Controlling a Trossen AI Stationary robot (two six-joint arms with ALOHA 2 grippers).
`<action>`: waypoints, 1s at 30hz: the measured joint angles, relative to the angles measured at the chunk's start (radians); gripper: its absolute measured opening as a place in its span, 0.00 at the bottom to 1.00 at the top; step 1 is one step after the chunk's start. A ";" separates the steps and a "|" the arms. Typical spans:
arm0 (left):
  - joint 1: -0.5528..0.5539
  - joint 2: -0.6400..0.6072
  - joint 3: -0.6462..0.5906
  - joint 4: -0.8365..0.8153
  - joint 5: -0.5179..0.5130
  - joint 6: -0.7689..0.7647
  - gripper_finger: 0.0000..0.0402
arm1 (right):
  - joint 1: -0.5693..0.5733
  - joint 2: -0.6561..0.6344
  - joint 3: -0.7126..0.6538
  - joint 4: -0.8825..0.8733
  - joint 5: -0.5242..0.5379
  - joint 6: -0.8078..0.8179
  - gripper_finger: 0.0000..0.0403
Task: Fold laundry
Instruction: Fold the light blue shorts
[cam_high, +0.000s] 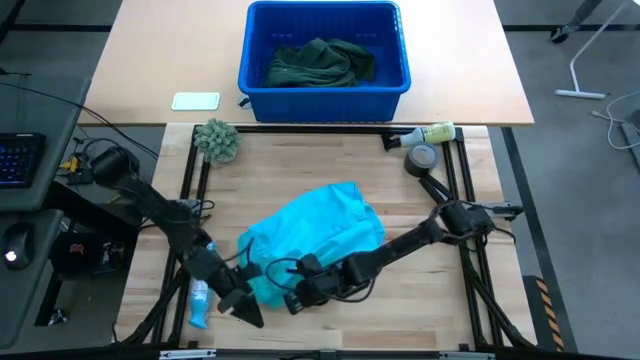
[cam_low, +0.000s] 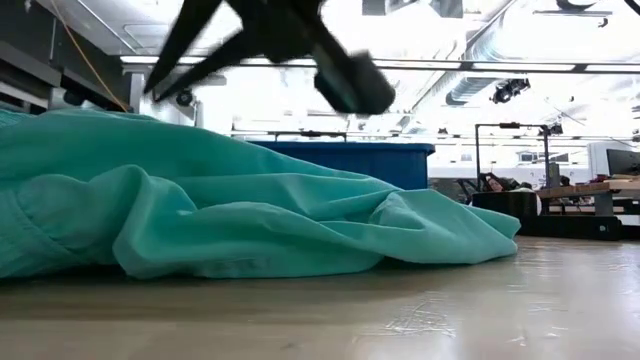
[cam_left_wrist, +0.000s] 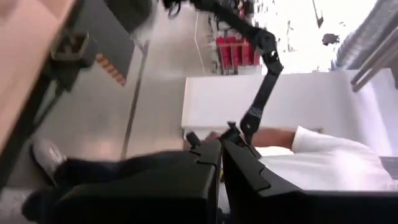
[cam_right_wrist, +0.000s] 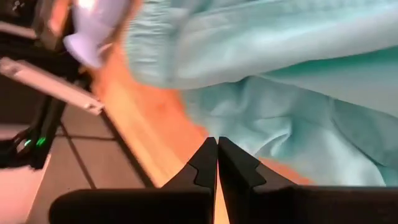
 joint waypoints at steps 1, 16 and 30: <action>0.011 -0.016 0.000 -0.016 -0.009 0.016 0.00 | 0.001 -0.008 0.000 0.001 -0.006 -0.022 0.00; 0.246 -0.245 0.000 -0.679 -0.352 0.237 0.00 | 0.039 -0.209 0.000 -0.336 0.079 -0.122 0.00; 0.252 -0.121 -0.001 -0.791 -0.252 0.286 0.00 | 0.142 -0.298 -0.006 -0.842 0.284 0.430 0.00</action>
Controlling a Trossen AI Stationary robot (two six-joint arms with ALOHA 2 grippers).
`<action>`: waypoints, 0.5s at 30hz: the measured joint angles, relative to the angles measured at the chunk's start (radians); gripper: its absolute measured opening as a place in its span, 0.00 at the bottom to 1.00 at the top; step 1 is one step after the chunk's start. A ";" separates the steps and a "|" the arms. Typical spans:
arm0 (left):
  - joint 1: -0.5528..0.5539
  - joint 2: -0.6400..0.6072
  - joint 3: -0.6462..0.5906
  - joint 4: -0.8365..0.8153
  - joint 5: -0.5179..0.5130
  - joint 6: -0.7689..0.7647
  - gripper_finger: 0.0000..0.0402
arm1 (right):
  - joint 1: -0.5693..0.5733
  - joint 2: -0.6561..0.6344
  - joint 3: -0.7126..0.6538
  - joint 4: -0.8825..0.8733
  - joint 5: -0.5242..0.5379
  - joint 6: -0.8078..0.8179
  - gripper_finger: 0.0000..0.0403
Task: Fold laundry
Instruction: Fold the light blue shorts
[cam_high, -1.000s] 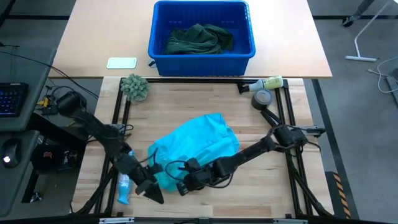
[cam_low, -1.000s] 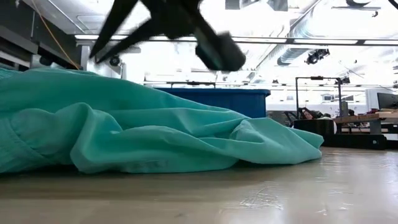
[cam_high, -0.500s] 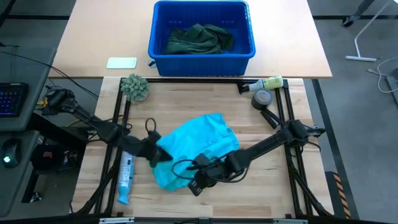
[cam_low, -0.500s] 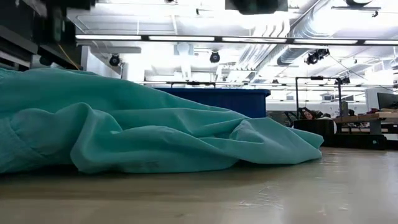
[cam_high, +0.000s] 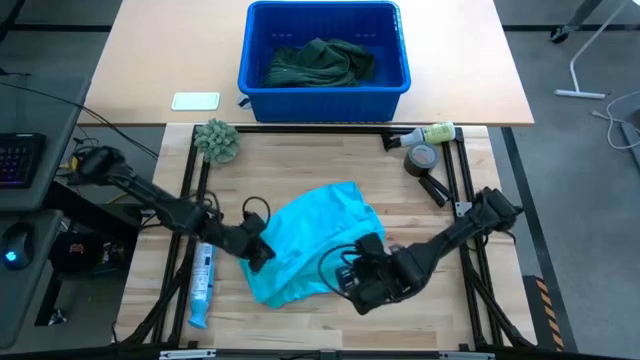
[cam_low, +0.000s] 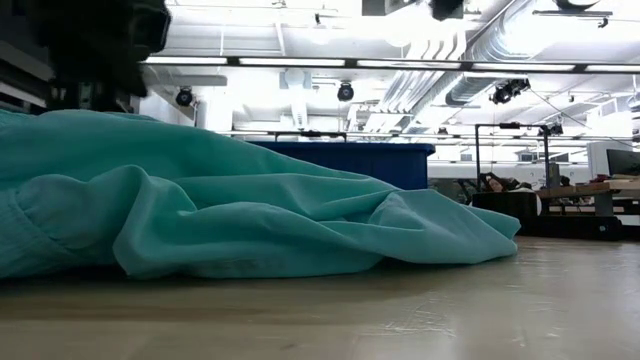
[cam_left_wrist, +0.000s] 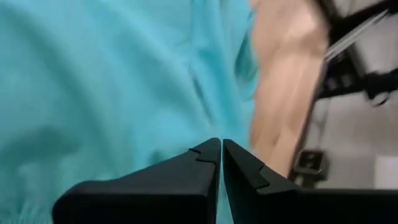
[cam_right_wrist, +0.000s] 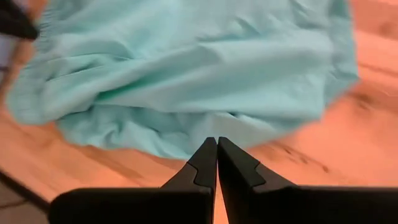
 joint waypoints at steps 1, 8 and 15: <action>-0.009 0.019 0.000 -0.023 -0.010 -0.007 0.00 | 0.008 0.000 -0.001 -0.021 -0.001 0.037 0.00; -0.026 0.163 0.000 0.018 -0.017 -0.117 0.00 | 0.015 -0.009 -0.017 -0.043 -0.098 -0.007 0.00; -0.027 0.329 0.001 0.263 0.000 -0.216 0.00 | -0.114 -0.178 -0.319 0.335 -0.224 -0.401 0.00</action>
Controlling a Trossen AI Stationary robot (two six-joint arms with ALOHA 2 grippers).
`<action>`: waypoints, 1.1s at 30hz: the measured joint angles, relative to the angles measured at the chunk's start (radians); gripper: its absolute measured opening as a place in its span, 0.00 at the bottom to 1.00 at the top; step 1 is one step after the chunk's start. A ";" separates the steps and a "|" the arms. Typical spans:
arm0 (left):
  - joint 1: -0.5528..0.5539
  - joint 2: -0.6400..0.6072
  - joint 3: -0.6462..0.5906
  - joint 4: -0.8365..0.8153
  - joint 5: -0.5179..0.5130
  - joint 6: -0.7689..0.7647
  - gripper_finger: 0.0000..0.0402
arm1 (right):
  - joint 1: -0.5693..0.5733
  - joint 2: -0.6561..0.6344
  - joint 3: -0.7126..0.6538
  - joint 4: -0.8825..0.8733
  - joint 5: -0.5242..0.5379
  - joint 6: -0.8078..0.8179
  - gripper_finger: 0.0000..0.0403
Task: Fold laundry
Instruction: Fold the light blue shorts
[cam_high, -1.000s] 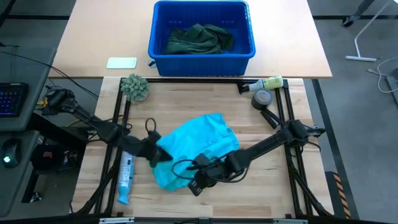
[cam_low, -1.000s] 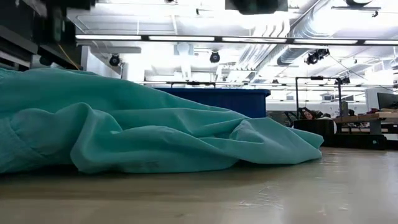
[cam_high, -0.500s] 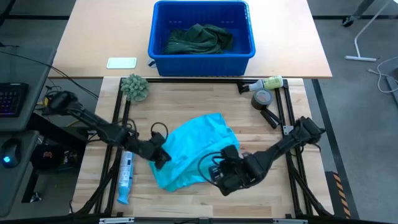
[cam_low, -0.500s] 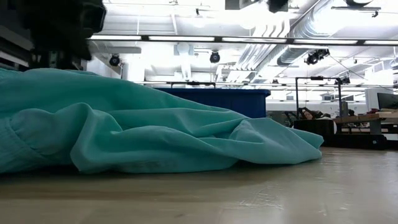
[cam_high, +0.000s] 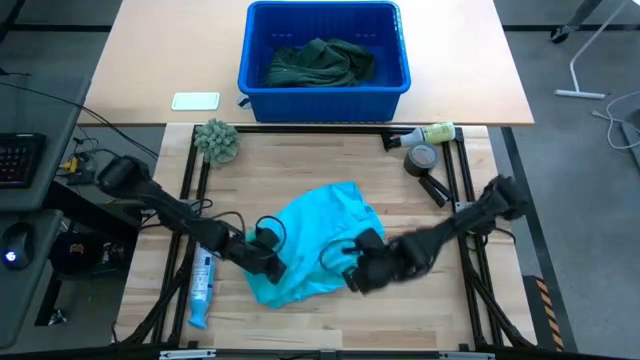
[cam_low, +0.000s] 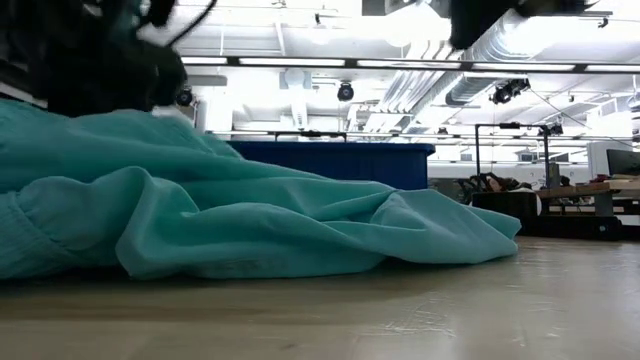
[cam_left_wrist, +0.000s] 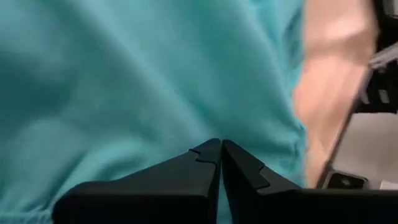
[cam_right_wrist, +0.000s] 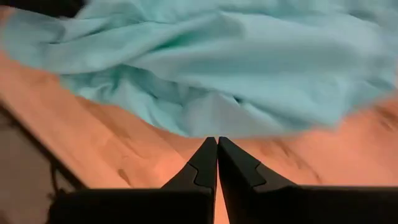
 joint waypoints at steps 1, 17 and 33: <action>0.000 0.029 0.000 0.010 0.011 -0.032 0.00 | -0.031 -0.033 -0.070 0.090 -0.030 -0.069 0.00; -0.001 0.177 0.010 -0.061 0.218 -0.215 0.00 | -0.391 -0.211 -0.721 0.709 -0.391 -0.388 0.00; 0.462 0.185 0.004 -0.008 0.241 0.401 0.00 | -0.124 -0.214 -0.974 0.942 -0.157 0.292 0.00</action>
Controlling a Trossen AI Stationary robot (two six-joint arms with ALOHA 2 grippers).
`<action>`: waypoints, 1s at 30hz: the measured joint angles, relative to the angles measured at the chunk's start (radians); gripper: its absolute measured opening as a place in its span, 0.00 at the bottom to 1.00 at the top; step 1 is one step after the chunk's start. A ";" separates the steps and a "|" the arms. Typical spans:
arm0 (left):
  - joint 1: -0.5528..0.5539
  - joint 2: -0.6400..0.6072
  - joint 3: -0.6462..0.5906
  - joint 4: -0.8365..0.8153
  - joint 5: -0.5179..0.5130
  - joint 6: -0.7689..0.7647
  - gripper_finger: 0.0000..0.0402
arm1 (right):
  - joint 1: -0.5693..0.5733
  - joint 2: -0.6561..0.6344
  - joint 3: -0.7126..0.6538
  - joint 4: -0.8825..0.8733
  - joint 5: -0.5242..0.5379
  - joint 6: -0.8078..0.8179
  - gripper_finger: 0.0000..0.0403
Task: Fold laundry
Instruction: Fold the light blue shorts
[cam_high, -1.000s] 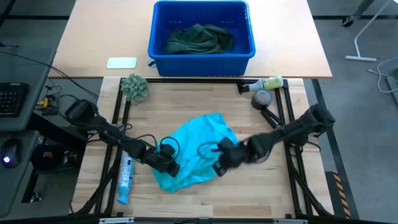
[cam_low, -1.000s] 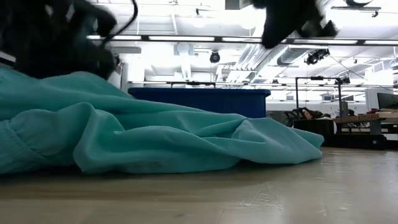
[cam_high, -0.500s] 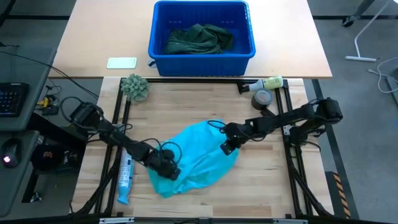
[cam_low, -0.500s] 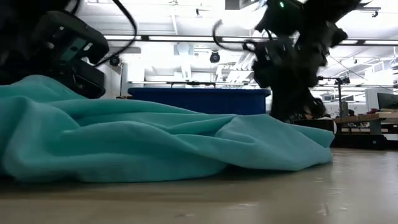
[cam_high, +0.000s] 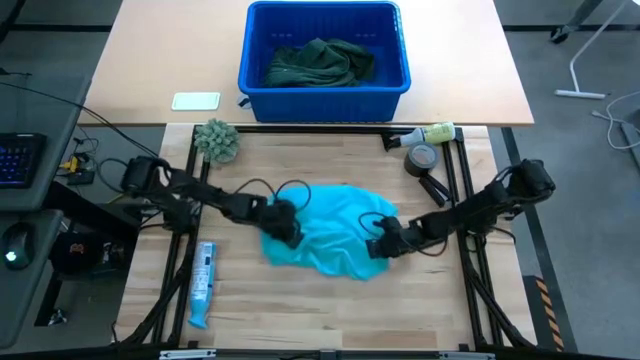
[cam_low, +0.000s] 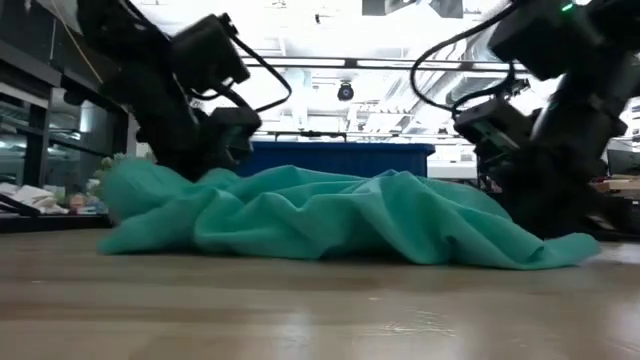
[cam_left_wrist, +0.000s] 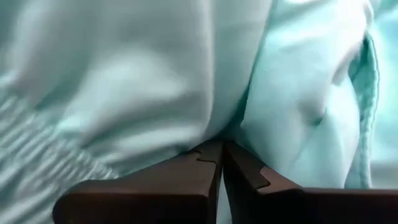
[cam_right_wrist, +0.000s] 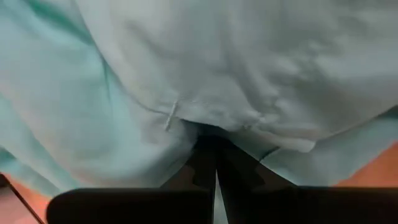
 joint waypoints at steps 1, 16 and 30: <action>0.013 0.001 0.011 -0.008 0.010 0.008 0.00 | 0.014 0.000 0.005 -0.005 0.011 0.017 0.00; -0.037 -0.228 0.189 -0.289 0.041 0.081 0.00 | 0.035 -0.220 0.101 -0.371 0.028 -0.135 0.00; -0.069 -0.474 0.088 -0.830 -0.102 -0.164 0.01 | 0.035 -0.544 0.119 -0.561 0.263 -0.243 0.00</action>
